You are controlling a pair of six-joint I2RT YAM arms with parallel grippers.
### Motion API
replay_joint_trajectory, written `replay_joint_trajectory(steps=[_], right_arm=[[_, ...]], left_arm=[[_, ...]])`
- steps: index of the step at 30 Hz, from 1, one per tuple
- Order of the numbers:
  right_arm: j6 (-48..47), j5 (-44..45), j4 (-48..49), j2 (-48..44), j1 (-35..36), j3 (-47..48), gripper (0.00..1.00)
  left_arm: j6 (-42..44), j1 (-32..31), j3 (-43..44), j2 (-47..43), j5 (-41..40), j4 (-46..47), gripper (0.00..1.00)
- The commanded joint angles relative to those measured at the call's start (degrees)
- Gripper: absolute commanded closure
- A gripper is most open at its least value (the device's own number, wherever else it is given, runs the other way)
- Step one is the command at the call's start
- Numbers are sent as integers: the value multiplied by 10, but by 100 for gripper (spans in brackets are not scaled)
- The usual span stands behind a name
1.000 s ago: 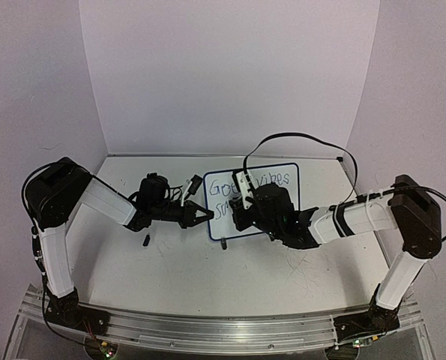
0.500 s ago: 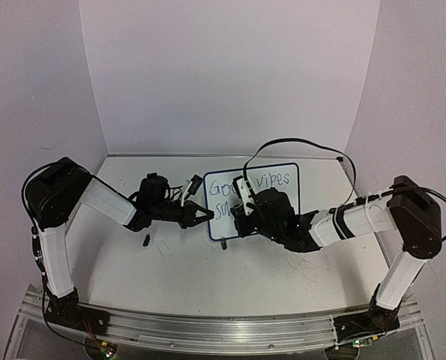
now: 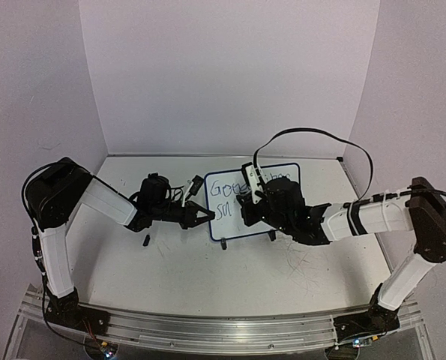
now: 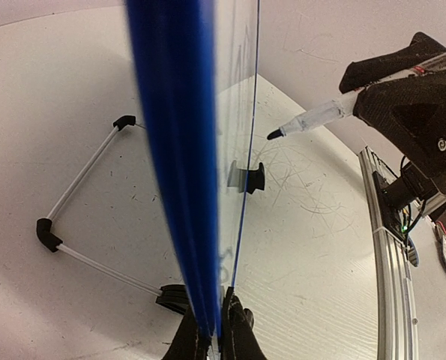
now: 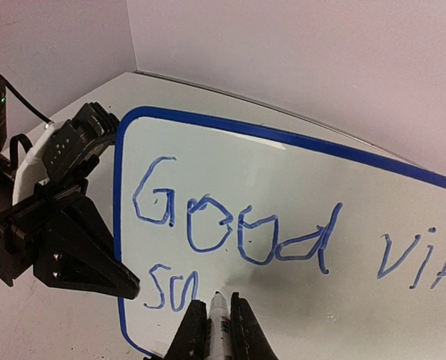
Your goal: Write a sentence on the whiteboard
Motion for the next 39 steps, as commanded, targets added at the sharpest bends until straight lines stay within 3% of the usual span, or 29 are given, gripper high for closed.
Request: replay_joint_trajectory(steps=[1, 10, 39], right_arm=[[-12, -5, 17, 8, -4, 24, 100], [-19, -35, 27, 21, -3, 31, 100], [4, 15, 29, 22, 3, -9, 100]], left_arm=[[35, 7, 9, -6, -89, -40, 100], [35, 7, 10, -4, -87, -42, 100], [38, 7, 11, -4, -88, -44, 100]])
